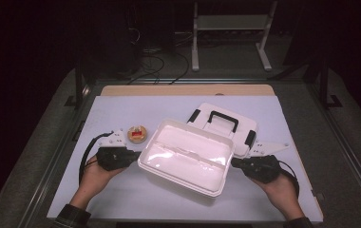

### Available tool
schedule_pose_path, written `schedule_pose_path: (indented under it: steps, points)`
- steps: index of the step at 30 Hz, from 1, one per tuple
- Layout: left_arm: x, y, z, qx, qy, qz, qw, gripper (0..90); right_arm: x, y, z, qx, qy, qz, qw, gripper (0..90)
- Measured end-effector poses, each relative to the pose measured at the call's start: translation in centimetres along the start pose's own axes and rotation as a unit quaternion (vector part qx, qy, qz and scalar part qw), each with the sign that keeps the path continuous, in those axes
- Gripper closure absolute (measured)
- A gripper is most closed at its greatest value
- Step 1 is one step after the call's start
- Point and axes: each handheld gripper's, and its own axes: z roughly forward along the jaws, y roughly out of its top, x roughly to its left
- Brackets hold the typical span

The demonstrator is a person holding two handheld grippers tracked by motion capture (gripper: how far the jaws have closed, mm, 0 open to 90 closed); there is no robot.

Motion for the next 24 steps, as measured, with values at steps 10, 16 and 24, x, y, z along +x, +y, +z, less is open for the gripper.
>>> schedule_pose_path:
  steps: [10, 16, 24]
  points:
    - [-0.9, -0.5, -0.6, 0.004, -0.015, 0.003, 0.9999, 89.5, -0.5, 0.6, 0.6, 0.004, -0.001, -0.003, 1.0, 89.7]
    - [-1.5, -0.5, -0.8, 0.01, -0.024, 0.006, 0.9996, 89.5, -1.3, 1.0, 1.1, 0.003, -0.002, 0.002, 1.0, 89.7]
    - [-2.6, -0.6, -1.1, 0.018, -0.038, 0.011, 0.9991, 89.5, -1.9, 1.9, 2.0, 0.008, -0.012, -0.004, 0.9999, 89.7]
